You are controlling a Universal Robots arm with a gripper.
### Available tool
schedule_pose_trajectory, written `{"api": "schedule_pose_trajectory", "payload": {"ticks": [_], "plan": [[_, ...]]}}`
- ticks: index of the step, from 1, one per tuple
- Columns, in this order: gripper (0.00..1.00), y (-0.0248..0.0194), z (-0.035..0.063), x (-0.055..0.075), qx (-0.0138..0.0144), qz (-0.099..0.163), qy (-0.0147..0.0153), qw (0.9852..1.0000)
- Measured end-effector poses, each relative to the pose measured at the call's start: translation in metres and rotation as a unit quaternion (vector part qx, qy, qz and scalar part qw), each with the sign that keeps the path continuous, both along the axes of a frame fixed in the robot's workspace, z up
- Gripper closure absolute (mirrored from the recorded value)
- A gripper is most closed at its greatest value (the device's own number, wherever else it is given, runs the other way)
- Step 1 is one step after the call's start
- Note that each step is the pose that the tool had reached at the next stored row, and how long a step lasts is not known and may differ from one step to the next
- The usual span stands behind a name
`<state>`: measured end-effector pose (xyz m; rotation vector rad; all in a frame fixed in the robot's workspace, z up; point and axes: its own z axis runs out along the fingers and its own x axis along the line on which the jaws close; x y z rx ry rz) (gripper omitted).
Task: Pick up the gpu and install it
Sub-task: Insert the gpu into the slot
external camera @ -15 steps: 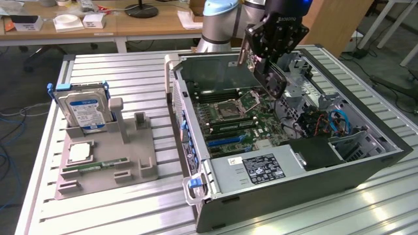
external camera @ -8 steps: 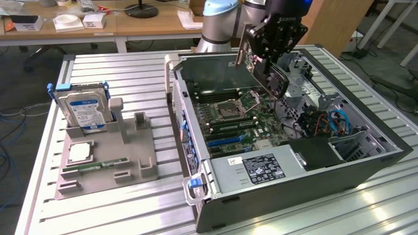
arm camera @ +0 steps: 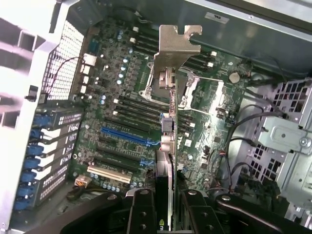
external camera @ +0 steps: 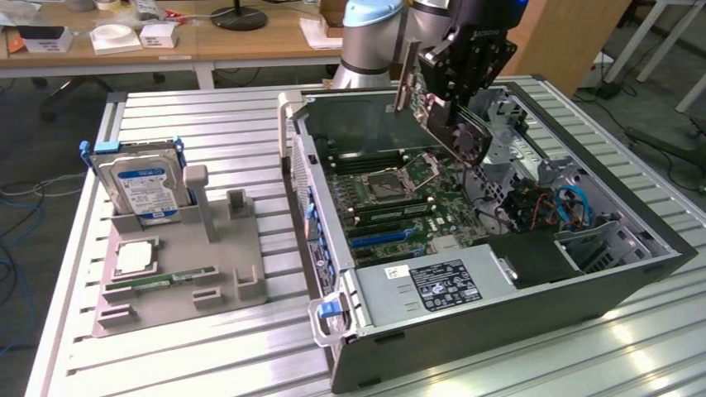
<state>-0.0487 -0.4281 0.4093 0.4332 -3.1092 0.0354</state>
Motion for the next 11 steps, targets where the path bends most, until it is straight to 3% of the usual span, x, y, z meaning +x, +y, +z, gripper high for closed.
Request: {"api": "schedule_pose_trajectory", "payload": {"ticks": [5,11], "plan": [[0.74,-0.0001,-0.0003,0.0,0.0,0.03,0.0,0.9996],[0.74,-0.0004,-0.0008,0.0,0.0001,0.063,-0.0001,0.998]]}}
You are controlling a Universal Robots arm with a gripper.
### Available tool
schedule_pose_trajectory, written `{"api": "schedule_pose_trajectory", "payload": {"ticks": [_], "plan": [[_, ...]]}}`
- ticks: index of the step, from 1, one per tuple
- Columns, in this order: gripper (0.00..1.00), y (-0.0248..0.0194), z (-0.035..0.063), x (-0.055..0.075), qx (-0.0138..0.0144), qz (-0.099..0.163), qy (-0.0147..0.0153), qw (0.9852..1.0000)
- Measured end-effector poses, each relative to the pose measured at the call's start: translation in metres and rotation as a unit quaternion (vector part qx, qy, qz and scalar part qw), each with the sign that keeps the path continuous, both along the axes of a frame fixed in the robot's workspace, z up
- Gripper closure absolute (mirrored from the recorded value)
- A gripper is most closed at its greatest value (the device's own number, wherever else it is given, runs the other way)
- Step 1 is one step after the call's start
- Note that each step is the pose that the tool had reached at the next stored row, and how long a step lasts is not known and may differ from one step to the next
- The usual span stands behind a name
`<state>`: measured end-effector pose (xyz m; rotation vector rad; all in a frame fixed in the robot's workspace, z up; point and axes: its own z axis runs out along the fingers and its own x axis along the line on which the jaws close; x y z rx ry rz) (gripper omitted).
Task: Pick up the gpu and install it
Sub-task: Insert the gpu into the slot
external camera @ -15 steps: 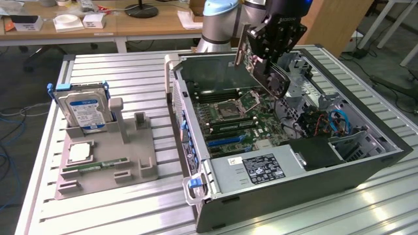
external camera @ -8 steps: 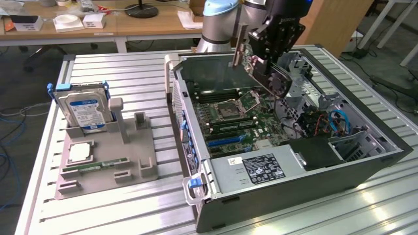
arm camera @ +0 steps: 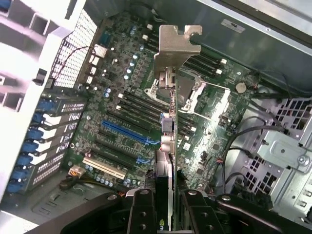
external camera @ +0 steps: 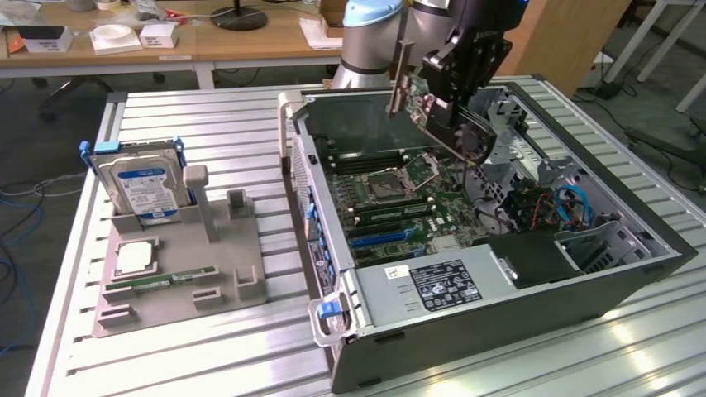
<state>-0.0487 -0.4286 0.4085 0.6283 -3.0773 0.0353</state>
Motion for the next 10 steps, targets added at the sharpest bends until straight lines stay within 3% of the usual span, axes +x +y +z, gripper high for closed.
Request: {"api": "schedule_pose_trajectory", "payload": {"ticks": [10], "plan": [[0.74,-0.0008,-0.0004,0.0,-0.0001,0.049,0.0,0.9988]]}}
